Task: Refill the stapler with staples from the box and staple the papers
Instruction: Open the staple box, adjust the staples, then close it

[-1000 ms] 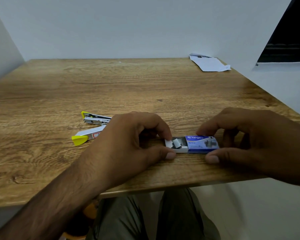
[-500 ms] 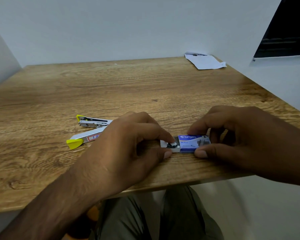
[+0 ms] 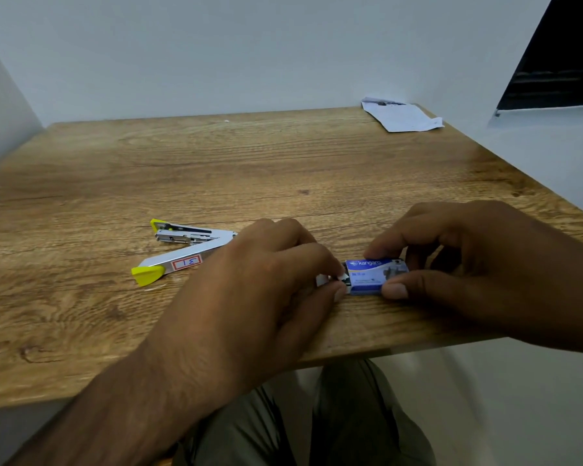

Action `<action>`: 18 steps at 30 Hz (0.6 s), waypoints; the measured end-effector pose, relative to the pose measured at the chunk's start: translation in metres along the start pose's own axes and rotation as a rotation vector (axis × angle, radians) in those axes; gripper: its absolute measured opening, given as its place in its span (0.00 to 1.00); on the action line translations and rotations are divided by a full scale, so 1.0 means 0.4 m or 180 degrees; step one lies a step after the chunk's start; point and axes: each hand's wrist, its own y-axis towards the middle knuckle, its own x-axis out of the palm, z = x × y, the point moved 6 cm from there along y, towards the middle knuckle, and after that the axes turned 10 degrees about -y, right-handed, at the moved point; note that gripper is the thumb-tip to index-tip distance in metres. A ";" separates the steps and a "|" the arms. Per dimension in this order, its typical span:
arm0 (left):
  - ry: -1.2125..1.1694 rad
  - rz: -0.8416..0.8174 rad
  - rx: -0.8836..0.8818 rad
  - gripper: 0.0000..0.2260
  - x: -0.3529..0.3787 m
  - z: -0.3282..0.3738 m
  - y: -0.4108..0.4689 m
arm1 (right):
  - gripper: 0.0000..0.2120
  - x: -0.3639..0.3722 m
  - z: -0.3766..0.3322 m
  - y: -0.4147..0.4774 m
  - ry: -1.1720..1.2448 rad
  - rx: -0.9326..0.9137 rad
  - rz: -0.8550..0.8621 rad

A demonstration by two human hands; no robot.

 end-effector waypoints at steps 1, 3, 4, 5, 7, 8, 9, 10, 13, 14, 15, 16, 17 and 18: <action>-0.0054 0.0007 -0.0029 0.08 -0.001 -0.001 0.001 | 0.20 0.001 0.000 0.000 0.0007 -0.0006 0.0000; -0.0174 0.0007 -0.0114 0.07 -0.004 -0.004 0.008 | 0.21 0.002 0.000 0.000 -0.0020 -0.0015 0.0010; -0.0216 0.0010 -0.0168 0.07 -0.005 -0.006 0.012 | 0.21 0.002 0.000 -0.001 -0.0024 -0.0010 0.0014; -0.0247 0.0015 -0.0232 0.06 -0.007 -0.006 0.016 | 0.21 0.003 0.000 -0.001 -0.0009 0.0000 0.0016; -0.0280 -0.0034 -0.0325 0.07 -0.009 -0.006 0.024 | 0.21 0.004 -0.002 -0.002 0.0018 0.0013 0.0015; -0.0276 -0.0078 -0.0346 0.08 -0.008 -0.005 0.026 | 0.21 0.005 -0.003 -0.002 0.0014 0.0016 0.0005; -0.0261 -0.0110 -0.0357 0.08 -0.009 -0.004 0.026 | 0.21 0.006 -0.003 -0.002 0.0008 0.0019 -0.0005; -0.0249 -0.0122 -0.0370 0.08 -0.011 -0.003 0.027 | 0.21 0.007 -0.003 -0.002 0.0002 0.0021 -0.0012; -0.0297 -0.0124 -0.0494 0.08 -0.015 -0.006 0.026 | 0.21 0.007 -0.004 -0.001 -0.0016 0.0011 -0.0028; -0.0315 -0.0127 -0.0542 0.08 -0.014 -0.007 0.026 | 0.21 0.007 -0.005 -0.001 -0.0013 0.0009 -0.0020; -0.0314 -0.0122 -0.0585 0.08 -0.014 -0.006 0.027 | 0.21 0.006 -0.004 -0.001 -0.0010 0.0011 -0.0012; -0.0301 -0.0105 -0.0624 0.08 -0.015 -0.005 0.028 | 0.21 0.005 -0.005 -0.001 -0.0011 0.0011 -0.0005; -0.0291 -0.0088 -0.0671 0.07 -0.016 -0.003 0.030 | 0.21 0.005 -0.005 -0.001 -0.0016 0.0011 0.0001; -0.0291 -0.0083 -0.0731 0.05 -0.016 -0.002 0.034 | 0.21 0.005 -0.007 -0.002 -0.0018 0.0009 0.0014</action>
